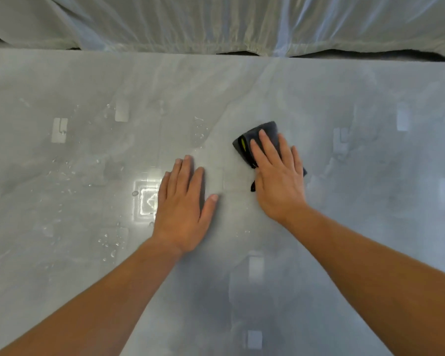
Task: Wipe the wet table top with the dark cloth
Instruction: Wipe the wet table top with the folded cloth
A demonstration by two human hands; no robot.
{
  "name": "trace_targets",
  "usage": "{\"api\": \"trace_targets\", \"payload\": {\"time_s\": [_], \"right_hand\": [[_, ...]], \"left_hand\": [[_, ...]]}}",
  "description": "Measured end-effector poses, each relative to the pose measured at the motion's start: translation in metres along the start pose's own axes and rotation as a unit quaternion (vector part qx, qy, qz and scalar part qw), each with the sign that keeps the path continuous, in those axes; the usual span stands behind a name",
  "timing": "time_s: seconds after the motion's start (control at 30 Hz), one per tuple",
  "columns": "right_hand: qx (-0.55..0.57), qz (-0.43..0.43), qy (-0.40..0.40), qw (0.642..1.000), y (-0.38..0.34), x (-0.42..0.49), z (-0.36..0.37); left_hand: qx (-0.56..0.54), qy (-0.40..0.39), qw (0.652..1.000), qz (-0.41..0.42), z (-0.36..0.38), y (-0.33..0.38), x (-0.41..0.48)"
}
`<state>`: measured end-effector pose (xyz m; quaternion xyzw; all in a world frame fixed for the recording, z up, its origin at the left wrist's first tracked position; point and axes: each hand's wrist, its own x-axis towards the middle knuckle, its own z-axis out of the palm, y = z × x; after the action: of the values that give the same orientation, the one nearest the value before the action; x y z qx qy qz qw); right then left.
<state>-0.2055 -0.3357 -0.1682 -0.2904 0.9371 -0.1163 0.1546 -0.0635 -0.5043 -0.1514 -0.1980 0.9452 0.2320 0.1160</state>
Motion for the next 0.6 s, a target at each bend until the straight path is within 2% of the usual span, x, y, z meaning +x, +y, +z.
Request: {"api": "trace_targets", "payload": {"time_s": [0.07, 0.2, 0.27, 0.3, 0.4, 0.47, 0.53, 0.6], "right_hand": [[-0.014, -0.008, -0.002, 1.000, -0.017, -0.029, 0.012], [-0.058, -0.179, -0.061, 0.980, -0.015, -0.094, 0.026], [-0.075, -0.224, -0.067, 0.969, 0.006, -0.087, 0.021], [-0.073, -0.206, -0.054, 0.974, 0.015, -0.079, 0.017], [-0.025, -0.059, -0.023, 0.998, 0.021, -0.061, 0.006], [-0.015, -0.011, -0.007, 1.000, 0.007, -0.068, 0.011], [-0.031, -0.033, -0.004, 0.999, -0.009, -0.093, 0.022], [-0.054, -0.111, -0.022, 0.992, -0.020, -0.125, 0.036]], "left_hand": [[-0.004, 0.008, 1.000, -0.021, 0.004, 0.002, -0.015], [0.022, -0.010, 0.999, -0.033, 0.014, -0.001, -0.052], [0.042, -0.022, 0.998, -0.033, 0.018, -0.005, -0.066], [0.047, -0.029, 0.998, -0.032, 0.019, -0.006, -0.070], [0.047, -0.042, 0.997, -0.033, 0.020, -0.009, -0.073], [0.051, -0.039, 0.997, -0.039, 0.020, -0.009, -0.071], [0.049, -0.037, 0.997, -0.045, 0.020, -0.008, -0.070], [0.039, -0.039, 0.997, -0.050, 0.020, -0.007, -0.069]]}}
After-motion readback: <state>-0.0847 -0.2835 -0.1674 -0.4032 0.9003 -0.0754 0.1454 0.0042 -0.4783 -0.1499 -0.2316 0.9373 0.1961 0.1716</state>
